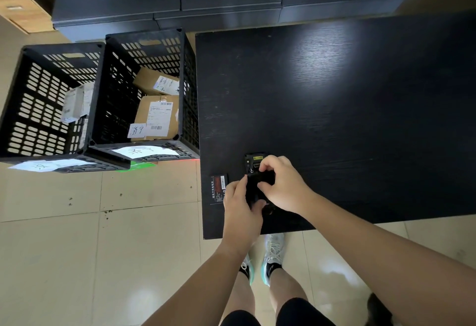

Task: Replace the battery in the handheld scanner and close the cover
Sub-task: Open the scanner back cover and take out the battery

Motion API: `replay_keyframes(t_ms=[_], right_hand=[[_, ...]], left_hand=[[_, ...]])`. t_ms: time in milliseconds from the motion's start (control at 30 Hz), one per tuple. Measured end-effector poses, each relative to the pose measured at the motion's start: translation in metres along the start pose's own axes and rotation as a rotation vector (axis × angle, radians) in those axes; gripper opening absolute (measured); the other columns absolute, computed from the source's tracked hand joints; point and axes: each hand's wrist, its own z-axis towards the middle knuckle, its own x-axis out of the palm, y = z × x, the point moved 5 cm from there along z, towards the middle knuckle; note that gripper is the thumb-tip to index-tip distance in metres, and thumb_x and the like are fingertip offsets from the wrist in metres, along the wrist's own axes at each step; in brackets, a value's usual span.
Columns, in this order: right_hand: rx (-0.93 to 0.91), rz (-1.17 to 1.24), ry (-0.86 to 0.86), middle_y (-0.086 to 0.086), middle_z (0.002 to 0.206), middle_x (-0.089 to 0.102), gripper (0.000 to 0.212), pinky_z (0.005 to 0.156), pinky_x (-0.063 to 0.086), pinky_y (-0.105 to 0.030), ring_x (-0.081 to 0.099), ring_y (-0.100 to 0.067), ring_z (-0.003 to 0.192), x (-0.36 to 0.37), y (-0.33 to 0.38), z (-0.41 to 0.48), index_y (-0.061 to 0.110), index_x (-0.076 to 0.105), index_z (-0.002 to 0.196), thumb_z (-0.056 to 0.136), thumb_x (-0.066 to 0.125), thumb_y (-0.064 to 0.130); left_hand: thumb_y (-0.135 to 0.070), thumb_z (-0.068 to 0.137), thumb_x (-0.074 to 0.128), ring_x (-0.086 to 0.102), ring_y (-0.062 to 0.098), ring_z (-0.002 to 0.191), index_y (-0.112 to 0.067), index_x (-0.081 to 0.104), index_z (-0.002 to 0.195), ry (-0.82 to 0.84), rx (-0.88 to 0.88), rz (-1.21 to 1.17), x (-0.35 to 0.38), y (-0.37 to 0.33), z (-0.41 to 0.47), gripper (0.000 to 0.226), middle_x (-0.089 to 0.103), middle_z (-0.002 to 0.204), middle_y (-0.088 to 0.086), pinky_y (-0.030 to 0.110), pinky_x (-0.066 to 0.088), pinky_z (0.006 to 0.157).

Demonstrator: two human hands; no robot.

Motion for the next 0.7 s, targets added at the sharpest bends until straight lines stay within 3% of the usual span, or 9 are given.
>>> replay_keyframes(t_ms=[100,167,300,500,700], right_hand=[[0.007,0.1,-0.085,0.012,0.107,0.048,0.046,0.07,0.04,-0.012,0.054,-0.001,0.086,-0.001,-0.004,-0.008,0.045,0.049,0.103,0.076,0.074,0.018],[0.064,0.188,-0.191,0.012,0.105,0.053,0.048,0.071,0.046,-0.014,0.058,-0.003,0.084,-0.005,-0.011,-0.017,0.042,0.051,0.109,0.075,0.077,0.02],[0.202,0.341,-0.297,0.011,0.092,0.066,0.03,0.064,0.044,-0.003,0.061,0.006,0.079,-0.002,-0.036,-0.043,0.037,0.061,0.102,0.079,0.076,0.026],[0.227,0.405,-0.247,0.011,0.087,0.069,0.019,0.063,0.042,-0.001,0.059,0.012,0.079,0.011,-0.037,-0.05,0.033,0.066,0.097,0.083,0.073,0.023],[0.2,0.438,-0.333,0.01,0.079,0.071,0.012,0.062,0.046,-0.006,0.064,0.005,0.073,-0.01,-0.03,-0.048,0.03,0.068,0.092,0.082,0.074,0.028]], left_hand=[[-0.005,0.085,0.067,0.051,0.013,0.105,-0.022,0.057,0.125,-0.051,0.003,-0.008,-0.003,0.001,0.001,0.045,0.049,0.111,-0.007,0.031,0.047,0.096],[-0.005,0.083,0.069,0.051,0.003,0.096,-0.022,0.059,0.12,-0.055,0.016,-0.001,-0.004,0.001,0.002,0.042,0.049,0.103,-0.01,0.018,0.045,0.087],[-0.008,0.083,0.071,0.047,-0.01,0.092,-0.022,0.06,0.118,-0.062,0.013,0.021,-0.002,0.005,0.003,0.04,0.049,0.096,-0.014,-0.001,0.036,0.075],[-0.008,0.079,0.073,0.056,0.001,0.082,-0.029,0.061,0.116,-0.138,-0.06,-0.049,-0.003,0.005,0.0,0.045,0.06,0.093,-0.011,0.009,0.043,0.071],[-0.008,0.081,0.072,0.06,-0.002,0.079,-0.036,0.061,0.109,-0.238,-0.096,-0.189,-0.007,-0.02,-0.004,0.041,0.064,0.086,-0.014,0.003,0.045,0.066]])
